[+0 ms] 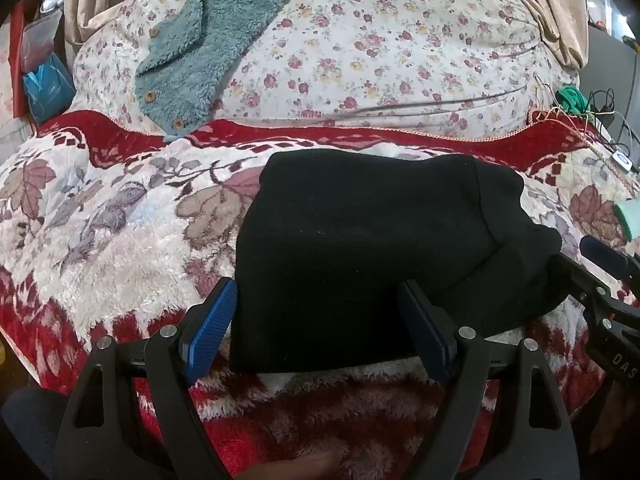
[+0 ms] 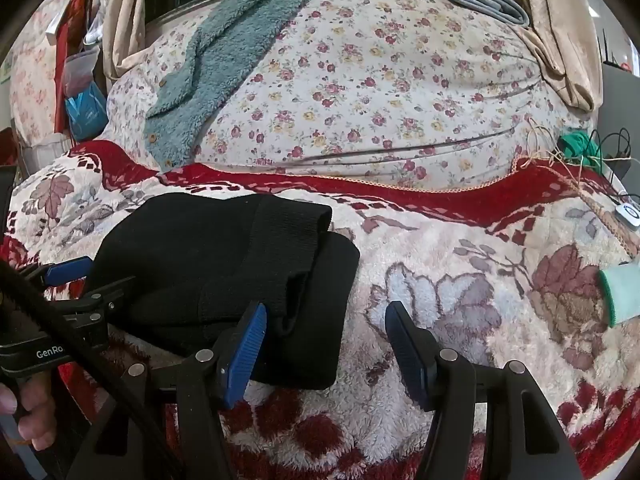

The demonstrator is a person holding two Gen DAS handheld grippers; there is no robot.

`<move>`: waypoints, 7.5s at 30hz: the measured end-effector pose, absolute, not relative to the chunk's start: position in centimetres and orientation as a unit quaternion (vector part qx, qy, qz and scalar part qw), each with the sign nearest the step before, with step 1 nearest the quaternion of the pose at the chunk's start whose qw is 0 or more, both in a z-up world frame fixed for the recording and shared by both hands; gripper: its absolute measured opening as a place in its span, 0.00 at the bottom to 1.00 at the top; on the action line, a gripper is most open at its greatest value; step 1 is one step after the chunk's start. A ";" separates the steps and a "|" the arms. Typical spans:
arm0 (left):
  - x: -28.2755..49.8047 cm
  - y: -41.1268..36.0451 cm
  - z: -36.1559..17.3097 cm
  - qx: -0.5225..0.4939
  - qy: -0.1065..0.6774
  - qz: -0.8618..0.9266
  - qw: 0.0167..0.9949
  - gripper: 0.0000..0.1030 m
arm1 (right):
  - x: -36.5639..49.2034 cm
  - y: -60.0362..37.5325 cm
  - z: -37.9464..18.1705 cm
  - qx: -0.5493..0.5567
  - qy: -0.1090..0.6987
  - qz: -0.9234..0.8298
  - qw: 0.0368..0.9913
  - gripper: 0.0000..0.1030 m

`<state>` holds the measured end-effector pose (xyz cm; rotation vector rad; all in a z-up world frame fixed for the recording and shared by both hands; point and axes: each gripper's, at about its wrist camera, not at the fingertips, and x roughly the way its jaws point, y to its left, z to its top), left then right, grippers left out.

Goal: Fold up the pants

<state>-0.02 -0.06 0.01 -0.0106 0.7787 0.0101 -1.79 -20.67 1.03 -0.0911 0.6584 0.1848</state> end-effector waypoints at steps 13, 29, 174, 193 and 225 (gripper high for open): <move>0.0 0.0 0.0 -0.008 0.380 0.004 0.925 0.80 | -1.8 -20.6 1.0 -0.045 0.323 0.091 0.941 0.58; 0.0 0.0 0.0 -0.008 0.381 0.004 0.925 0.80 | -1.8 -20.6 1.0 -0.046 0.323 0.091 0.941 0.58; 2.9 14.6 0.8 -0.350 0.421 -0.017 0.836 0.78 | 1.4 -23.3 -2.3 0.374 0.334 0.248 0.829 0.33; -0.2 16.4 7.1 -0.248 0.324 0.006 0.913 0.78 | 2.5 -22.2 -0.9 0.364 0.363 0.186 0.837 0.11; 0.4 18.9 3.6 -0.382 0.373 -0.055 0.844 0.78 | 4.6 -13.2 45.6 -0.387 0.226 0.081 0.891 0.09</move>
